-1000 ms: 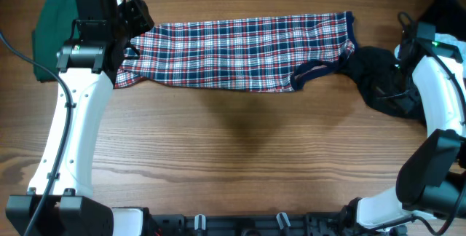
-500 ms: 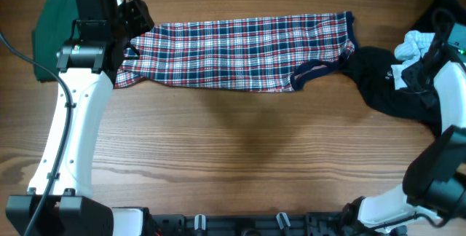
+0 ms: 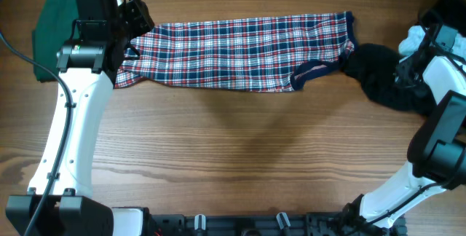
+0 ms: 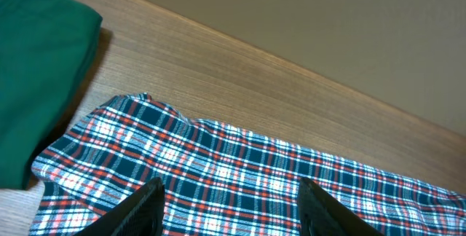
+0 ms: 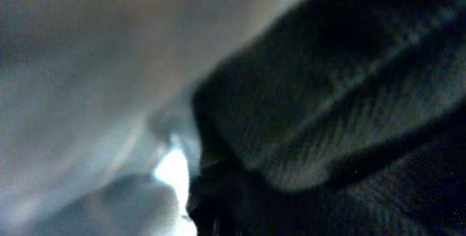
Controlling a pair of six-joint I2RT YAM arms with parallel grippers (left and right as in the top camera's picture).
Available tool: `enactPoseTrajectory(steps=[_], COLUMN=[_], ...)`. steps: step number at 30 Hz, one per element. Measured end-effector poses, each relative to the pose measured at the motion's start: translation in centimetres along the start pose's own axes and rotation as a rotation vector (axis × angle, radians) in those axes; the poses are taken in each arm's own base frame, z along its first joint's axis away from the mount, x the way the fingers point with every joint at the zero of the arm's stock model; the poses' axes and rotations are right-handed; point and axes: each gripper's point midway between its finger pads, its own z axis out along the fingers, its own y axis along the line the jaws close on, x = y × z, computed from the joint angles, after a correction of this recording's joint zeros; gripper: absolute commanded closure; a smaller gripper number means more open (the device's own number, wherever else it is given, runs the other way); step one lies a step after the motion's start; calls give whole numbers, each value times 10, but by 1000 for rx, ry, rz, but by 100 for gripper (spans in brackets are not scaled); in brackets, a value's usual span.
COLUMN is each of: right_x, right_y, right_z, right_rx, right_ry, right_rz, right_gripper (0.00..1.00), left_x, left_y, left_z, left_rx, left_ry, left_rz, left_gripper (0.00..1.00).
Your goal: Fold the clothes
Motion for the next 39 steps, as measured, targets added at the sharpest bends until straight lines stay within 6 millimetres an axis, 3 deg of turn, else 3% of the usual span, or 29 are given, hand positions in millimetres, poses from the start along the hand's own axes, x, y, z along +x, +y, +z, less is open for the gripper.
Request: enactPoseTrajectory(steps=[11, 18, 20, 23, 26, 29, 31, 39], right_x=[-57, -72, -72, -72, -66, -59, -43, 29], right_y=[40, 40, 40, 45, 61, 78, 88, 106], right_z=[5, 0, -3, -14, -43, -65, -76, -75], right_rx=[-155, -123, -110, -119, -207, -306, -368, -385], right_ry=[-247, -300, -274, -209, -70, 9, 80, 247], right_rz=[-39, -110, -141, -196, -259, -284, -307, -418], right_gripper=[94, 94, 85, 41, 27, 22, 17, 14], left_x=[-1, -1, -1, -1, -1, -1, 0, -1], left_y=[0, 0, 0, 0, 0, 0, 0, 0], left_z=[0, 0, 0, 0, 0, 0, 0, 0], left_rx=[1, 1, 1, 1, 1, 1, 1, 2], left_ry=[-3, -3, -3, -3, -2, -3, -2, -3], left_rz=[0, 0, 0, 0, 0, 0, 0, 0], left_gripper=[42, 42, 42, 42, 41, 41, 41, 39])
